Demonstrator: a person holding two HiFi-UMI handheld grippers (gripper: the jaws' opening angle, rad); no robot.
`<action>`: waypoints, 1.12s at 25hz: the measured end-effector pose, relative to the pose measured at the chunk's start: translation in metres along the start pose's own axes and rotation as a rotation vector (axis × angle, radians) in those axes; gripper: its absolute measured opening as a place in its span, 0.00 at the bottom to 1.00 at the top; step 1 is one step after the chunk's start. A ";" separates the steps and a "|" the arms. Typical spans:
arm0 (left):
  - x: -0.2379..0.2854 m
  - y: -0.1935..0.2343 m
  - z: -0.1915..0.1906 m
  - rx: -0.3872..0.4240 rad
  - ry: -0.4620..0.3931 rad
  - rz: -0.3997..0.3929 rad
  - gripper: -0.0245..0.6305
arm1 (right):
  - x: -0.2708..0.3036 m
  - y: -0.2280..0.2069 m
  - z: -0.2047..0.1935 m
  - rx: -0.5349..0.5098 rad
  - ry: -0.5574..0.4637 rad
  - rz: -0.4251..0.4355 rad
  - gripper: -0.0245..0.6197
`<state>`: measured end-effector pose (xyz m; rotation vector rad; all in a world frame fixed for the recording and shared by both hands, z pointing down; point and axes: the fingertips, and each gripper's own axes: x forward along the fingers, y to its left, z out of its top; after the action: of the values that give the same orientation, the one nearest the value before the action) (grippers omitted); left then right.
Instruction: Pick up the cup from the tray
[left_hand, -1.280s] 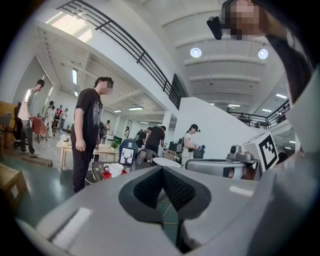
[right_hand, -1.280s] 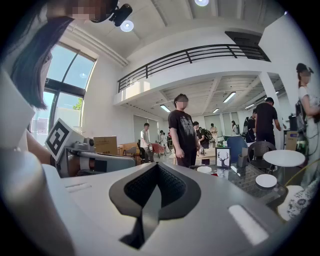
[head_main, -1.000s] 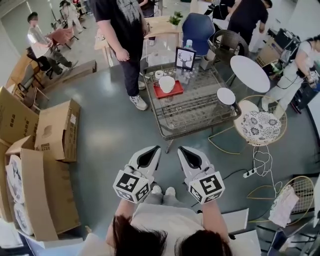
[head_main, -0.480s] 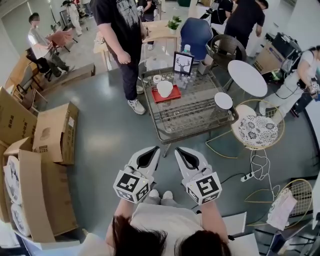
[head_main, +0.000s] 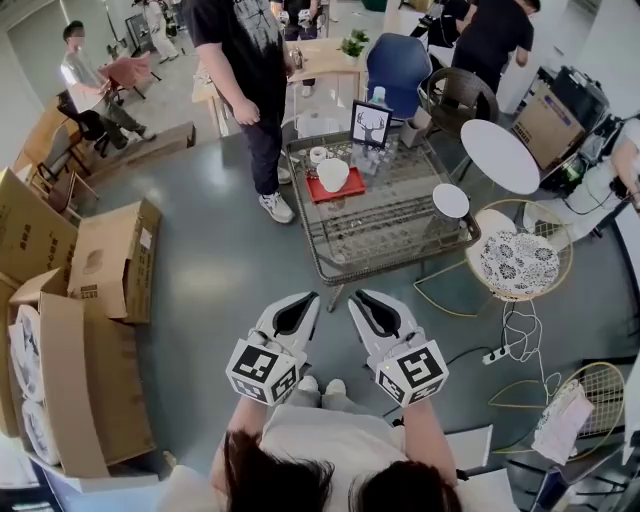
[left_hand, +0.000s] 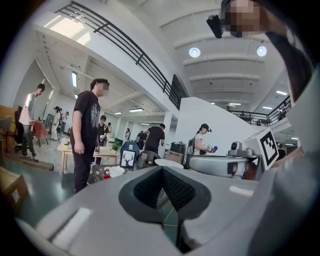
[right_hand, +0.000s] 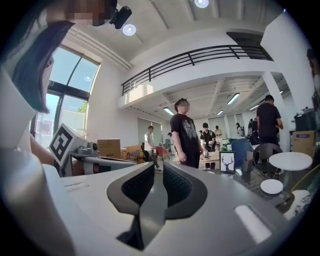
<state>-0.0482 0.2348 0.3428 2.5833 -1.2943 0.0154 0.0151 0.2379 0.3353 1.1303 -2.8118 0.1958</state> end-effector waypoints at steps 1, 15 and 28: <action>0.001 0.000 -0.001 0.002 0.002 0.003 0.04 | 0.000 0.001 0.000 -0.001 -0.005 0.019 0.15; 0.029 0.011 -0.007 0.039 0.039 0.037 0.04 | 0.013 -0.028 -0.004 0.005 0.003 0.055 0.43; 0.102 0.103 0.002 0.030 0.053 0.040 0.04 | 0.095 -0.099 -0.007 0.052 0.011 -0.006 0.38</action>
<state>-0.0679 0.0954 0.3759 2.5628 -1.3369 0.1109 0.0164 0.1035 0.3637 1.1437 -2.8092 0.2747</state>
